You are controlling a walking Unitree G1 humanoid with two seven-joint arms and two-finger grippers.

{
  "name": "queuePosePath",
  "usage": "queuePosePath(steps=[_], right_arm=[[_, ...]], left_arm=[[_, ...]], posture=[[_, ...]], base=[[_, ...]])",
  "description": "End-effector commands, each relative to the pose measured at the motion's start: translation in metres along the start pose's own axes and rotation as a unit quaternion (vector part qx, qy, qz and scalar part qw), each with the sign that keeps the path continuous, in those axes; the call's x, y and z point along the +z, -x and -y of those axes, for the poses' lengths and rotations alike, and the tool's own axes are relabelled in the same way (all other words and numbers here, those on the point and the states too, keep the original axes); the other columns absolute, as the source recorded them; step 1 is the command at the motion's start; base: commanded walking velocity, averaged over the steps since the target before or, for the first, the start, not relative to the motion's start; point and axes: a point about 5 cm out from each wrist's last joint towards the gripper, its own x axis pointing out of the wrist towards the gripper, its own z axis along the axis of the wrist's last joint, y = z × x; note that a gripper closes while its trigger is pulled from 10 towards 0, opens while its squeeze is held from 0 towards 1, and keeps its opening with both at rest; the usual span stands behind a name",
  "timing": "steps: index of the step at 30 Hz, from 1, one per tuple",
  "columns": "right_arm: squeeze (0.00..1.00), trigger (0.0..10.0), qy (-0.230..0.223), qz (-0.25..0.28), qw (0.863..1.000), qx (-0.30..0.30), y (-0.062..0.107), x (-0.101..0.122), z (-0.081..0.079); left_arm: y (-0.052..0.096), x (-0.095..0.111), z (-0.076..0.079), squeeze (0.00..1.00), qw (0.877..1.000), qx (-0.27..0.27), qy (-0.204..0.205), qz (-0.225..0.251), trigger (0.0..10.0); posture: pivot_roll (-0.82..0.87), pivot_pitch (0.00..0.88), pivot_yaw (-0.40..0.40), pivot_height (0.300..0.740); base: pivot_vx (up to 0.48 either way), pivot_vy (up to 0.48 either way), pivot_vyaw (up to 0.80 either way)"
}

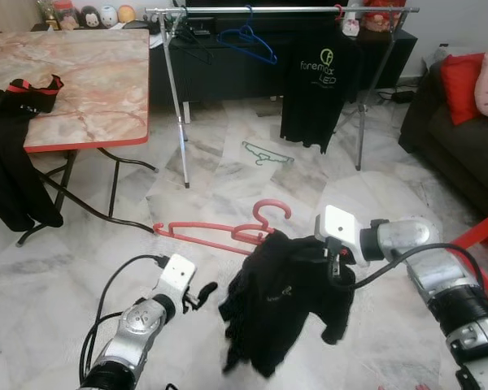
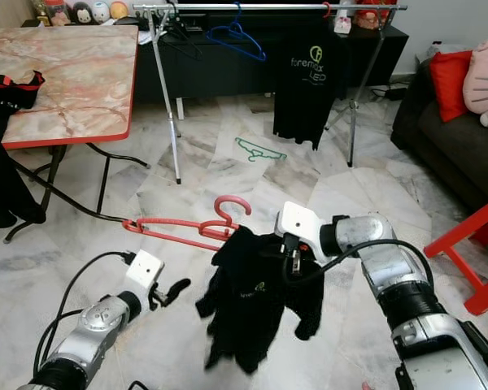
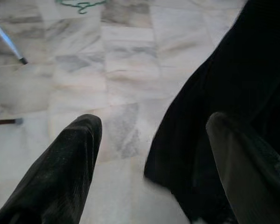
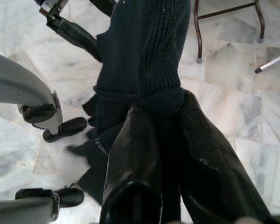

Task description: Hang hanger

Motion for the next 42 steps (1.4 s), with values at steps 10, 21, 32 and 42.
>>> queuePosePath(steps=[10, 21, 32, 42], right_arm=[[0.0, 0.0, 0.07, 0.039, 0.997, -0.002, -0.001, 0.044, 0.017], [0.0, 0.0, 0.113, 0.071, 0.991, 0.018, -0.006, 0.071, 0.016], [0.0, 0.0, 0.133, 0.073, 0.988, 0.016, -0.001, 0.08, 0.018], [0.0, 0.0, 0.144, 0.08, 0.986, 0.024, -0.005, 0.087, 0.014]], left_arm=[[0.003, -0.01, -0.003, 0.0, 1.0, -0.021, 0.001, -0.012, 10.0], [-0.003, 0.003, -0.012, 0.0, 0.999, -0.021, 0.03, 0.009, 10.0], [-0.007, 0.007, -0.024, 0.0, 0.999, 0.026, 0.044, 0.007, 10.0], [-0.008, 0.003, -0.018, 0.0, 0.999, 0.002, 0.046, -0.001, 10.0]], posture=[[-0.06, 0.057, -0.083, 0.74], [-0.06, 0.051, -0.09, 0.74], [-0.07, 0.044, -0.09, 0.74], [-0.07, 0.039, -0.091, 0.74]], base=[[0.0, 0.0, 0.0], [0.0, 0.0, 0.0], [0.0, 0.0, 0.0], [0.0, 0.0, 0.0]])
